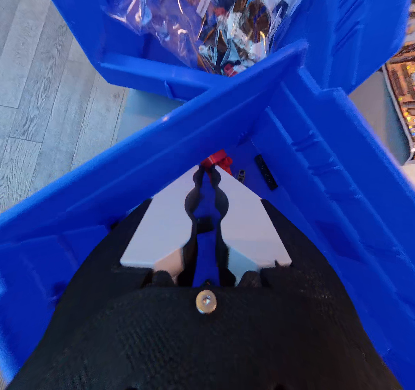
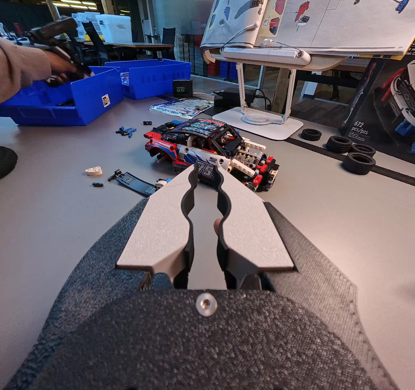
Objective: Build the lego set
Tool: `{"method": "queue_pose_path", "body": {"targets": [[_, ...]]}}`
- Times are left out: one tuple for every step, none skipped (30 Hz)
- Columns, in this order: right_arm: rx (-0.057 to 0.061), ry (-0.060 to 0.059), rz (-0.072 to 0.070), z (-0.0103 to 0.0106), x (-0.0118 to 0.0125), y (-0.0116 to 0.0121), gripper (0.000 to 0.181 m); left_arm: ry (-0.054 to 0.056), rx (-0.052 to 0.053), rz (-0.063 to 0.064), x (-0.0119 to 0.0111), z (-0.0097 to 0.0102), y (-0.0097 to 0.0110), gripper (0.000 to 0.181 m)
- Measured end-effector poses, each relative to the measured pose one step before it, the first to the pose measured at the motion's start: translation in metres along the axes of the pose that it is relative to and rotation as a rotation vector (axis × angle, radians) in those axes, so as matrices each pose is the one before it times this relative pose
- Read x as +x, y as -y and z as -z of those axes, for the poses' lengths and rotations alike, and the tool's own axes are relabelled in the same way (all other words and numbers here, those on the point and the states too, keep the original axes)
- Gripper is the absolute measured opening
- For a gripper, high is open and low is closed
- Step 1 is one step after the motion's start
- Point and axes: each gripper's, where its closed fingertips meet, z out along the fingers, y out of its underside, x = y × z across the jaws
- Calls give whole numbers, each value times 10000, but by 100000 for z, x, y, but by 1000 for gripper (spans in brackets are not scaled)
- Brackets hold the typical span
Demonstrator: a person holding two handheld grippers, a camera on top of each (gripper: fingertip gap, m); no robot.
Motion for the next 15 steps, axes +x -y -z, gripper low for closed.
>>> {"method": "queue_pose_path", "body": {"targets": [[15, 0, 4, 10, -23, 29, 11, -101, 452, -67, 177, 1206, 1006, 5], [10, 2, 6, 4, -26, 24, 11, -81, 538, -171, 298, 1397, 1212, 5], [3, -3, 19, -17, -30, 6, 11, -137, 646, -289, 594, 1522, 1423, 5], [2, -4, 23, -15, -25, 16, 11, -269, 750, -311, 1027, 1596, 1634, 4], [3, -3, 22, -35, -35, 9, 11, -280, 723, -303, 1297, 1573, 1639, 4], [-2, 4, 10, -67, -44, 6, 11, -329, 665, -375, 1692, 1456, 1566, 4], [-6, 6, 4, -85, -80, 3, 11, -516, 705, -457, 2312, 1298, 1569, 4], [4, 4, 6, -114, -127, 40, 11, -596, 632, -410, 2770, 1043, 1376, 4], [21, 17, 9, -134, -198, 108, 10, -621, 439, -296, 3084, 697, 984, 4], [24, 42, 24, -185, -282, 148, 11, -793, 444, -172, 3513, 404, 815, 4], [1, 51, 44, -234, -355, 165, 11, -917, 491, 88, 3809, 101, 599, 4], [-4, 68, 60, -258, -450, 246, 11, -906, 392, 381, 3793, -305, 44, 4], [40, 97, 67, -273, -571, 392, 11, -800, 239, 602, 3559, -704, -680, 4], [61, 123, 56, -291, -661, 485, 11, -688, 124, 709, 3259, -1004, -1358, 4], [51, 138, 49, -317, -752, 528, 11, -625, 22, 722, 2882, -1186, -1872, 4]]}}
